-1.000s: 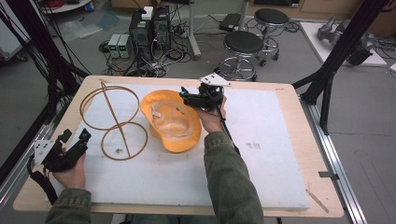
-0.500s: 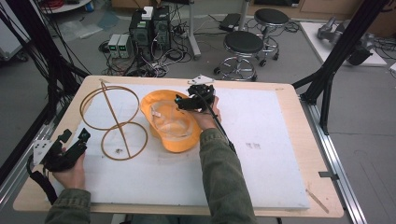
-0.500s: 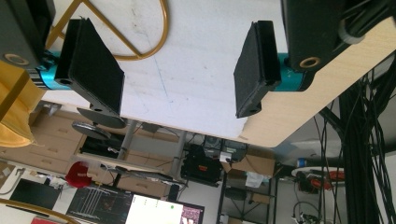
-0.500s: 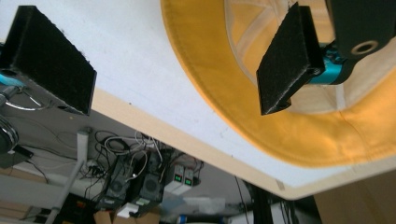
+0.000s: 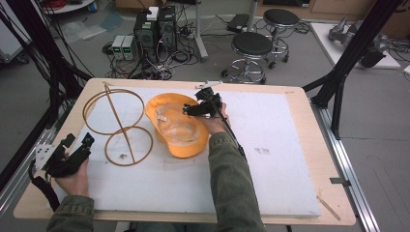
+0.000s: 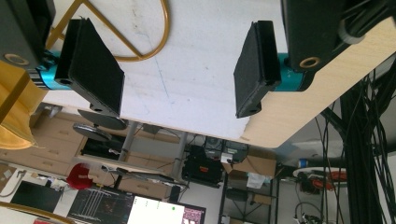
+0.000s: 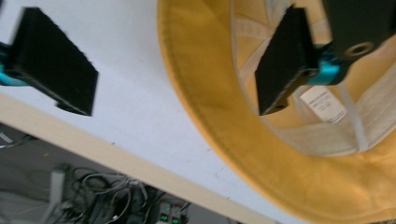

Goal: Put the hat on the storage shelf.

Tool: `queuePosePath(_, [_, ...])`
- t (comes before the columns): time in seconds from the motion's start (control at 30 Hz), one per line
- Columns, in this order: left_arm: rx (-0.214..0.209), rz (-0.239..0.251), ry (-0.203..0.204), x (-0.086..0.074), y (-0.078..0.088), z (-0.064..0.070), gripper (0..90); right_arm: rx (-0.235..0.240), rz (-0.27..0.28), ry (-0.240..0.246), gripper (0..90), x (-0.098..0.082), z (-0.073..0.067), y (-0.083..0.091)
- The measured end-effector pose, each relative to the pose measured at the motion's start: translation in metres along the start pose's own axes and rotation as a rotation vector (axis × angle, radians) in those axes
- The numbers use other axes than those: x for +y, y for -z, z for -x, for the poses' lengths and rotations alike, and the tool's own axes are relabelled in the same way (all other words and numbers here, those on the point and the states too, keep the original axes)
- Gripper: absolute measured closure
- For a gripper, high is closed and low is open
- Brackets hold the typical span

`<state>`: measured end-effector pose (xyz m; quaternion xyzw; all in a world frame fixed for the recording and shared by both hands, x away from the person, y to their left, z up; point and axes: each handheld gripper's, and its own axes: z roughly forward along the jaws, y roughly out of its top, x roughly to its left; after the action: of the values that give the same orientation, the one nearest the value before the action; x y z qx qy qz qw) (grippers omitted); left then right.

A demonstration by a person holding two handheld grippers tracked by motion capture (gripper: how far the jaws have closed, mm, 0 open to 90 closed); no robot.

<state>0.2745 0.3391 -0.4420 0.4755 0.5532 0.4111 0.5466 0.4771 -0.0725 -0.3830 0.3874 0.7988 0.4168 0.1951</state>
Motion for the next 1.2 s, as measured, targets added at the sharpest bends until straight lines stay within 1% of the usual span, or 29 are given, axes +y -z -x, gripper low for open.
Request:
queuePosePath(0.03, [0.0,0.0,0.0,0.0,0.0,0.0,33.5,0.007,-0.003,0.001,20.4,0.0,0.0,0.0])
queuePosePath(0.07, [-0.001,0.001,0.001,0.0,0.0,0.0,33.5,0.007,-0.003,0.001,20.4,0.0,0.0,0.0])
queuePosePath(0.1, [-0.001,0.0,0.001,0.0,0.0,0.0,33.5,0.019,-0.004,0.0,21.8,0.0,0.0,-0.001])
queuePosePath(0.13, [-0.001,0.0,0.001,0.0,0.0,0.0,33.5,0.03,-0.006,0.0,25.3,0.0,0.0,-0.002])
queuePosePath(0.17, [-0.002,-0.001,0.001,0.0,-0.001,0.0,33.5,0.03,-0.006,0.0,25.3,0.0,0.0,-0.002])
queuePosePath(0.2, [-0.003,-0.001,0.003,0.0,-0.001,0.0,33.5,0.04,-0.012,-0.008,28.3,-0.001,0.0,-0.003])
queuePosePath(0.23, [-0.003,-0.002,0.005,0.0,-0.001,0.0,33.5,0.068,-0.033,-0.018,34.6,-0.001,0.001,-0.004])
queuePosePath(0.27, [-0.004,-0.004,0.009,0.0,-0.001,-0.001,33.5,0.068,-0.033,-0.018,34.6,-0.001,0.001,-0.004])
queuePosePath(0.3, [-0.004,-0.003,0.012,-0.001,-0.001,-0.001,33.5,0.069,-0.047,-0.007,43.4,-0.002,0.001,-0.006])
queuePosePath(0.33, [-0.003,-0.003,0.012,-0.001,-0.002,-0.001,33.5,0.075,-0.055,-0.001,48.7,-0.002,0.001,-0.006])
queuePosePath(0.37, [-0.003,-0.003,0.011,-0.001,-0.002,-0.002,33.5,0.069,-0.059,0.011,56.1,-0.002,0.0,-0.006])
queuePosePath(0.4, [-0.002,-0.002,0.013,-0.001,-0.002,-0.002,33.5,0.069,-0.059,0.011,56.1,-0.002,0.0,-0.006])
queuePosePath(0.43, [-0.002,-0.002,0.013,-0.001,-0.002,-0.002,33.5,0.061,-0.058,0.029,61.3,-0.002,-0.001,-0.006])
queuePosePath(0.47, [-0.002,-0.002,0.013,-0.001,-0.002,-0.001,33.5,0.069,-0.054,0.027,68.2,-0.001,-0.001,-0.005])
queuePosePath(0.5, [-0.002,-0.002,0.014,-0.001,-0.002,-0.001,33.5,0.109,-0.02,0.004,77.6,0.0,-0.001,-0.003])
queuePosePath(0.57, [-0.005,-0.004,0.012,-0.001,-0.002,-0.001,33.5,0.116,-0.014,0.006,79.2,0.001,-0.001,-0.002])
queuePosePath(0.63, [-0.004,-0.002,0.015,-0.001,-0.002,-0.001,33.6,0.117,-0.017,0.022,81.7,0.001,-0.002,-0.001])
queuePosePath(0.77, [-0.003,0.0,0.019,-0.001,-0.002,-0.001,33.6,0.131,-0.013,0.012,83.1,0.002,-0.002,0.0])
queuePosePath(0.8, [-0.003,0.0,0.02,-0.001,-0.002,-0.002,33.6,0.121,-0.008,0.021,83.3,0.002,-0.003,0.001])
queuePosePath(0.83, [-0.003,-0.001,0.019,-0.001,-0.002,-0.002,33.6,0.121,-0.008,0.021,83.3,0.002,-0.003,0.001])
queuePosePath(0.9, [-0.003,-0.002,0.019,-0.001,-0.002,-0.002,33.6,0.104,0.019,0.031,83.5,0.002,-0.005,0.004])
queuePosePath(0.97, [-0.005,-0.002,0.019,-0.001,-0.002,-0.002,33.6,0.1,0.061,0.026,84.0,0.001,-0.006,0.007])
queuePosePath(1.07, [-0.004,-0.002,0.019,-0.001,-0.002,-0.002,33.6,0.082,0.132,0.028,84.2,-0.002,-0.006,0.014])
queuePosePath(1.1, [-0.004,-0.002,0.019,-0.001,-0.002,-0.002,33.6,0.082,0.17,0.024,84.2,-0.003,-0.006,0.018])
queuePosePath(1.13, [-0.004,-0.003,0.019,-0.001,-0.002,-0.002,33.6,0.081,0.196,0.017,84.3,-0.004,-0.005,0.021])
queuePosePath(1.2, [-0.005,-0.004,0.022,-0.001,-0.002,-0.002,33.6,0.068,0.239,0.022,84.2,-0.003,-0.005,0.027])
